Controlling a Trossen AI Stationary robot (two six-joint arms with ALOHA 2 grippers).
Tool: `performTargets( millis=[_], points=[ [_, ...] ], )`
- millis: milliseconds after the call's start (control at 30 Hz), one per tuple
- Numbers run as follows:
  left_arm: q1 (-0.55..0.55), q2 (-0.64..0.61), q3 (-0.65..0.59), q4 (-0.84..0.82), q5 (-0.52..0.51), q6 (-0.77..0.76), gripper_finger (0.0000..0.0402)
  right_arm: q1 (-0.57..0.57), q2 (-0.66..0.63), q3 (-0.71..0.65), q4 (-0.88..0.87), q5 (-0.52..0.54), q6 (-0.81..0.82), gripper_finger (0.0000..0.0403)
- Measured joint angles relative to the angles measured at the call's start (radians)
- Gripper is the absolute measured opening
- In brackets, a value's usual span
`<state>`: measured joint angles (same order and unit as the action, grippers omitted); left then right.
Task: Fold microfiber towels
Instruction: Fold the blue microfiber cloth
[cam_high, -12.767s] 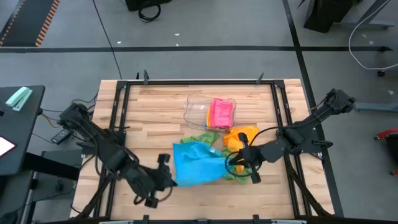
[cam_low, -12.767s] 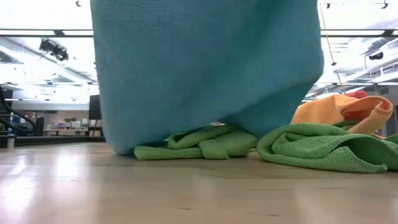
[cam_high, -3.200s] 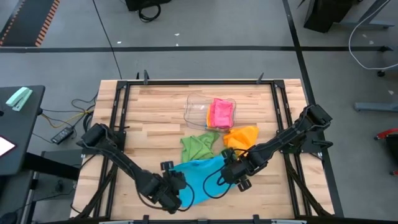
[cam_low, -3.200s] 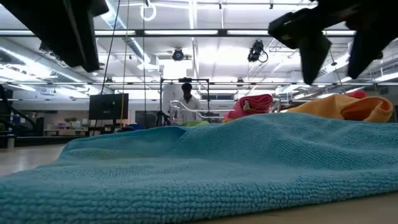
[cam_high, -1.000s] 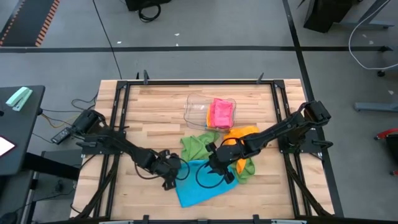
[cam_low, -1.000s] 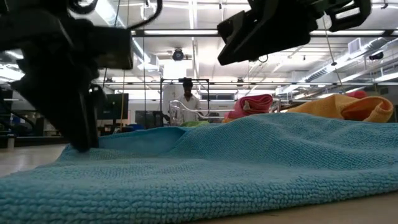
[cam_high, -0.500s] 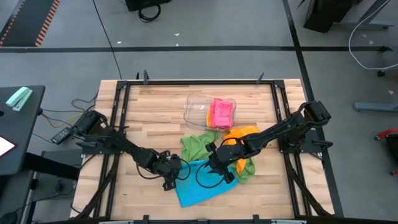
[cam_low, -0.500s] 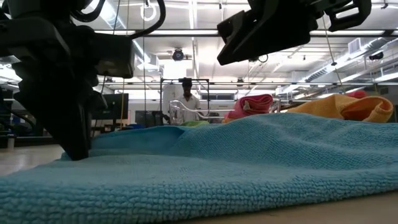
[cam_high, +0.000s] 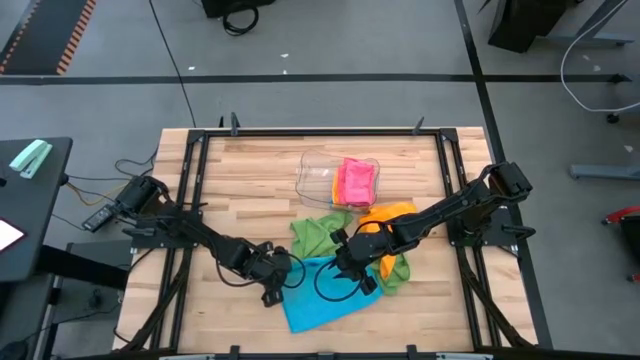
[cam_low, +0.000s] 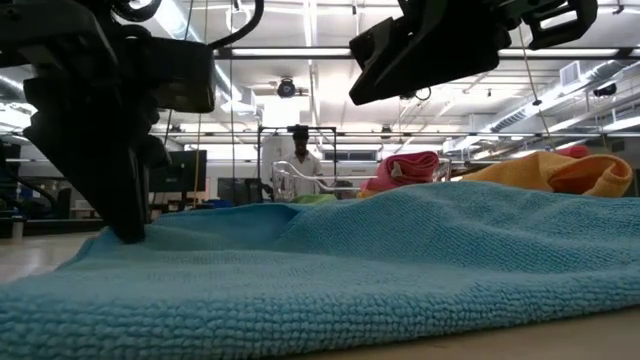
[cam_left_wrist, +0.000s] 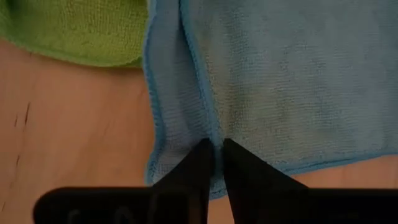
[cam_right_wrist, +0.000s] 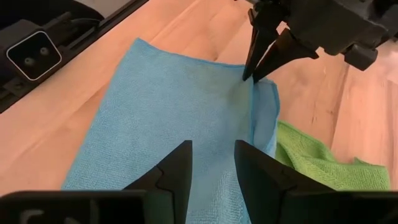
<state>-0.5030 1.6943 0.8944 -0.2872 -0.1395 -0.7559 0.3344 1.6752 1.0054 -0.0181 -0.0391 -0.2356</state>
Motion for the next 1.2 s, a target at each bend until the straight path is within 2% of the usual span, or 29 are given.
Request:
performTargets(
  millis=[400, 633, 767, 1000, 1200],
  points=[
    [-0.002, 0.0, 0.0, 0.047, -0.019, 0.006, 0.0055, 0.0, 0.0, 0.0, 0.0, 0.0, 0.008, 0.0128],
    [-0.019, 0.018, 0.001, 0.054, -0.043, 0.007, 0.0097, 0.001, 0.0, 0.0, 0.0, 0.0, 0.011, 0.0128],
    [-0.018, 0.039, 0.0, 0.051, -0.043, 0.0, 0.0103, 0.001, 0.0, 0.0, 0.005, 0.0, 0.01, 0.0128],
    [-0.015, 0.032, 0.0, 0.039, -0.039, -0.017, 0.006, 0.001, 0.0, 0.001, 0.009, 0.0, 0.015, 0.0128],
    [-0.007, 0.026, 0.001, 0.04, 0.018, -0.019, 0.0016, 0.001, 0.0, 0.001, 0.009, 0.0, 0.015, 0.0128]
  ],
)
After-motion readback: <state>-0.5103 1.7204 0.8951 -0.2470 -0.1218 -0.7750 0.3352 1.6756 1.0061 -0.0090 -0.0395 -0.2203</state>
